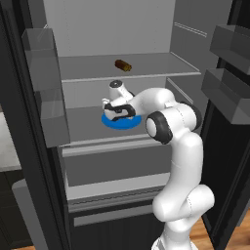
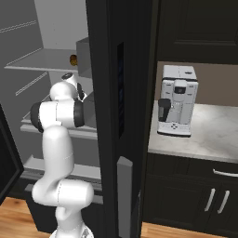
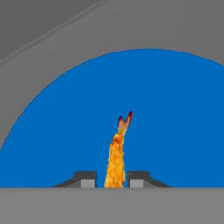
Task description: Transport the shrimp from the fridge to the microwave and turn on the microwave.
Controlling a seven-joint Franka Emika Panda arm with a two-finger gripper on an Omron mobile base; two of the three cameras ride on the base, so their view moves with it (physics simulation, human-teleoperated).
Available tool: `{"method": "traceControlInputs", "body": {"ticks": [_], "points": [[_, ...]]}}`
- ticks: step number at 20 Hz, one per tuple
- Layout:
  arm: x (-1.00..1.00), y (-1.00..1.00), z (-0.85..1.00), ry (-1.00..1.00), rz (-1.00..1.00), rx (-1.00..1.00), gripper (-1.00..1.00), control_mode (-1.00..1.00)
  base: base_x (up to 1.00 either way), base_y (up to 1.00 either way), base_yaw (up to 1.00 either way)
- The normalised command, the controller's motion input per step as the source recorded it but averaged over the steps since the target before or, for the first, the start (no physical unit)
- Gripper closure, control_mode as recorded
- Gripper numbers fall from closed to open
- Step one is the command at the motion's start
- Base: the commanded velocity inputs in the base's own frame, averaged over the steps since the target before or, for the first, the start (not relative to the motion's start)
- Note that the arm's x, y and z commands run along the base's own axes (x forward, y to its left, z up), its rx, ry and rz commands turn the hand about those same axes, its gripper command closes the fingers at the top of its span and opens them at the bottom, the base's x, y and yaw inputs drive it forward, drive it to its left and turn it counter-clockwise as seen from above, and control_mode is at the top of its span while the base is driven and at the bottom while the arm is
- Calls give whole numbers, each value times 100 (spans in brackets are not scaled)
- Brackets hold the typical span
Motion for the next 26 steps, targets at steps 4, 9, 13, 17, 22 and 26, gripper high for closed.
{"method": "traceControlInputs", "body": {"ticks": [4, 9, 13, 17, 22, 26], "points": [[0, 0, 0, 0, 0, 0, 100, -100, 0, 0, 0], [0, 0, -10, 0, 0, 0, 100, -100, 0, 0, 0], [-3, 0, -55, -1, 0, -1, 100, -100, 0, 0, 0], [-6, 0, -83, -1, 0, -7, 100, -100, 0, 0, 0], [-10, 0, -98, -1, 0, -2, 100, -100, 0, 0, 0], [-21, -5, -79, -8, 0, 0, 100, -100, 0, 0, 0]]}}
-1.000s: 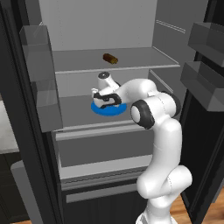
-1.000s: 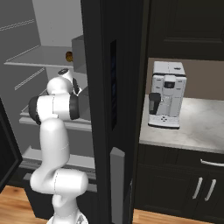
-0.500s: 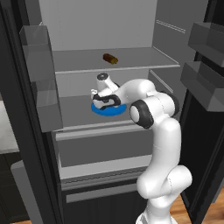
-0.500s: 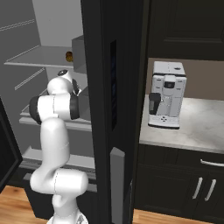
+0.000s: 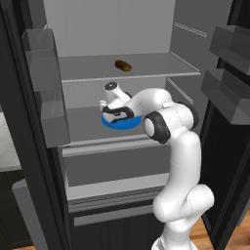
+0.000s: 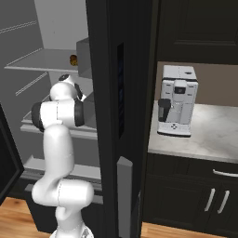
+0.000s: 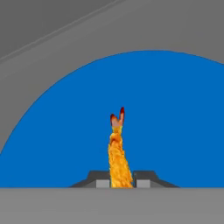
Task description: Transport the shrimp from the fridge to the microwave and turn on the microwave.
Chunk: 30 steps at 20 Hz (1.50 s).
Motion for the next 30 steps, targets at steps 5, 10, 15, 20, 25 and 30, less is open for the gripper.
{"method": "traceControlInputs", "body": {"ticks": [5, 10, 15, 20, 25, 30], "points": [[-15, -18, -60, -7, 0, 0, 100, -100, 0, 0, 0], [-13, -6, -48, -21, 0, 0, 100, -100, 0, 0, 0], [-18, 0, 10, -21, 0, 3, 100, -100, 0, 0, 0], [-55, -3, 29, -15, 0, 8, 100, -100, 0, 0, 0], [-47, -6, 98, 4, 0, 15, 100, -100, 0, 0, 0], [-57, -3, 89, 5, 0, 8, 100, -100, 0, 0, 0]]}}
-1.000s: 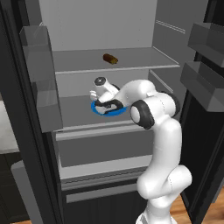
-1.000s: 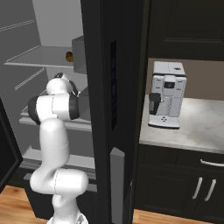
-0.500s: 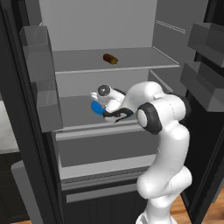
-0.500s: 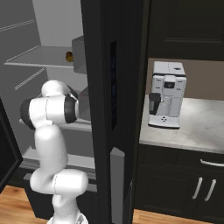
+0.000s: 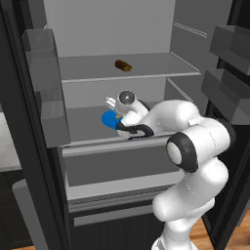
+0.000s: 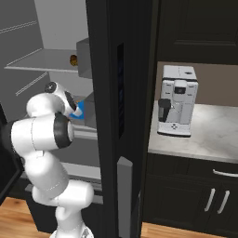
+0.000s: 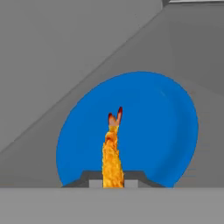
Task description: Transport the shrimp from the fridge to the microwave and turn on the microwave.
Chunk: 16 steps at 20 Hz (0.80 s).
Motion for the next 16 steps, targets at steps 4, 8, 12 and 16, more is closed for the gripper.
{"method": "traceControlInputs", "body": {"ticks": [4, 8, 12, 16], "points": [[-54, -4, 91, 0, 0, 8, 100, -100, 0, 0, 0], [-61, -4, 46, 3, 0, 5, 100, -100, 0, 0, 0], [-72, 0, 24, 0, 0, 3, 100, -100, 0, 0, 0], [-72, -4, 40, 0, 0, 3, 100, -100, 0, 0, 0]]}}
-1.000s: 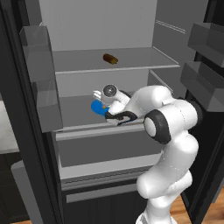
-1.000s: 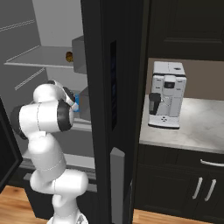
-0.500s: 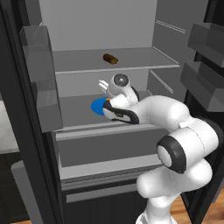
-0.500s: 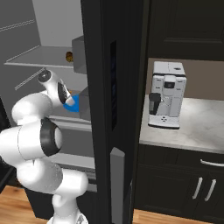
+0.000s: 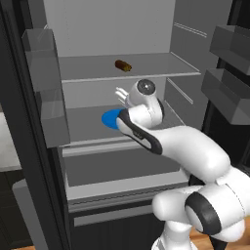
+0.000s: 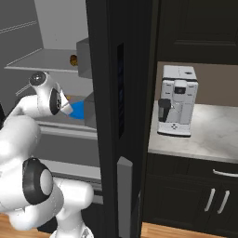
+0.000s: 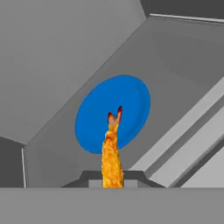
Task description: Transport the shrimp from the fridge to the microwave and turn on the microwave.
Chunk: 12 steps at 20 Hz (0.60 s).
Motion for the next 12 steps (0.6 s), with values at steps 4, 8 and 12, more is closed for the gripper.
{"method": "traceControlInputs", "body": {"ticks": [4, 8, 12], "points": [[-52, -2, 54, 0, 0, 7, 100, -100, 0, 0, 0], [-45, -1, 46, 0, 0, 6, 100, -100, 0, 0, 0], [-37, -4, 14, 0, 0, 11, 100, -100, 0, 0, 0]]}}
